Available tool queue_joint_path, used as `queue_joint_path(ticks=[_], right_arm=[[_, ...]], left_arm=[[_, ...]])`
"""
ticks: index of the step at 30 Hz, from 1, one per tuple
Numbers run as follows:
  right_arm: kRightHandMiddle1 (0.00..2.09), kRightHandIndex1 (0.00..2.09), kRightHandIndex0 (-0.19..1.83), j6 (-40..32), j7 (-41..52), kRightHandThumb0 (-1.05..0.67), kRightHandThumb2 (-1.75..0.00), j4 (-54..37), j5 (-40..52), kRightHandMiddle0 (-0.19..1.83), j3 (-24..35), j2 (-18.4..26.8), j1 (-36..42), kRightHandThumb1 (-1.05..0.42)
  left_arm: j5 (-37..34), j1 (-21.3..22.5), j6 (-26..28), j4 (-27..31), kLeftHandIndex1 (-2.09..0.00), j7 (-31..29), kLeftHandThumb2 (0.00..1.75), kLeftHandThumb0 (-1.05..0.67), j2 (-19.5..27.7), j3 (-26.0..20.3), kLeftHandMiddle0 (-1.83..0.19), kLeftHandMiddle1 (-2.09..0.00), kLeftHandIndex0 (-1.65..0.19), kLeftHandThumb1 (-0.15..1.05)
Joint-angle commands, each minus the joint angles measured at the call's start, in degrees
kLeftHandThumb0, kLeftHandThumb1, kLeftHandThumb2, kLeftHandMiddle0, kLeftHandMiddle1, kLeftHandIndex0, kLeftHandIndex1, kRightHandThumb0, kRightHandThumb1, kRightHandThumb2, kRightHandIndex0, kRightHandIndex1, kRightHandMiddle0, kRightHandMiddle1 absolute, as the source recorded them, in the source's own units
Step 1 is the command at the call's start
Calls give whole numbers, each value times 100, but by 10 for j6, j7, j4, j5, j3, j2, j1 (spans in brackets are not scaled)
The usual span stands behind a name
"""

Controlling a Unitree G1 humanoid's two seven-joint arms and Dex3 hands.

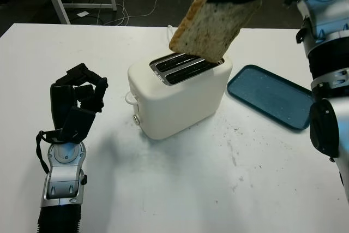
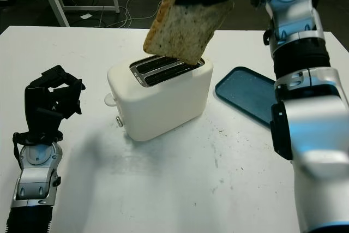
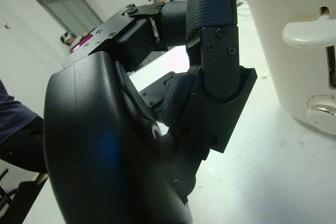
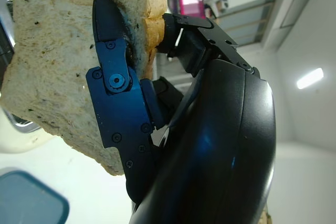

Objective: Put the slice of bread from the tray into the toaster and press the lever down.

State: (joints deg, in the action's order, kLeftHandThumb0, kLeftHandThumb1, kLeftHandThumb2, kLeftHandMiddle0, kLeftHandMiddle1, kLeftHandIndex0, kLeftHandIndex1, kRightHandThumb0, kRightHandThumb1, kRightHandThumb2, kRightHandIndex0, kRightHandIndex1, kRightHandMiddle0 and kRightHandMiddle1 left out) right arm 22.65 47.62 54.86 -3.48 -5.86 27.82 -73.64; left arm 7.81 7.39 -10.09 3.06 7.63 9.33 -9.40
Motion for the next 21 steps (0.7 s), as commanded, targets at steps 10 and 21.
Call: queue_joint_path(ticks=[10,21], right_arm=[[175,175,109,12,-8,-52,-34,37,-30,87,-20,-31,13,-92],[175,175,115,11,-1,-51,-36,40,-43,93,-23,-36,7,-92]], left_arm=[[3,1,9,12,-157,2,50,-83,-1,6,-136,-154,-112,84],[4,2,1,5,-156,2,51,-83,1,6,-136,-154,-113,83]])
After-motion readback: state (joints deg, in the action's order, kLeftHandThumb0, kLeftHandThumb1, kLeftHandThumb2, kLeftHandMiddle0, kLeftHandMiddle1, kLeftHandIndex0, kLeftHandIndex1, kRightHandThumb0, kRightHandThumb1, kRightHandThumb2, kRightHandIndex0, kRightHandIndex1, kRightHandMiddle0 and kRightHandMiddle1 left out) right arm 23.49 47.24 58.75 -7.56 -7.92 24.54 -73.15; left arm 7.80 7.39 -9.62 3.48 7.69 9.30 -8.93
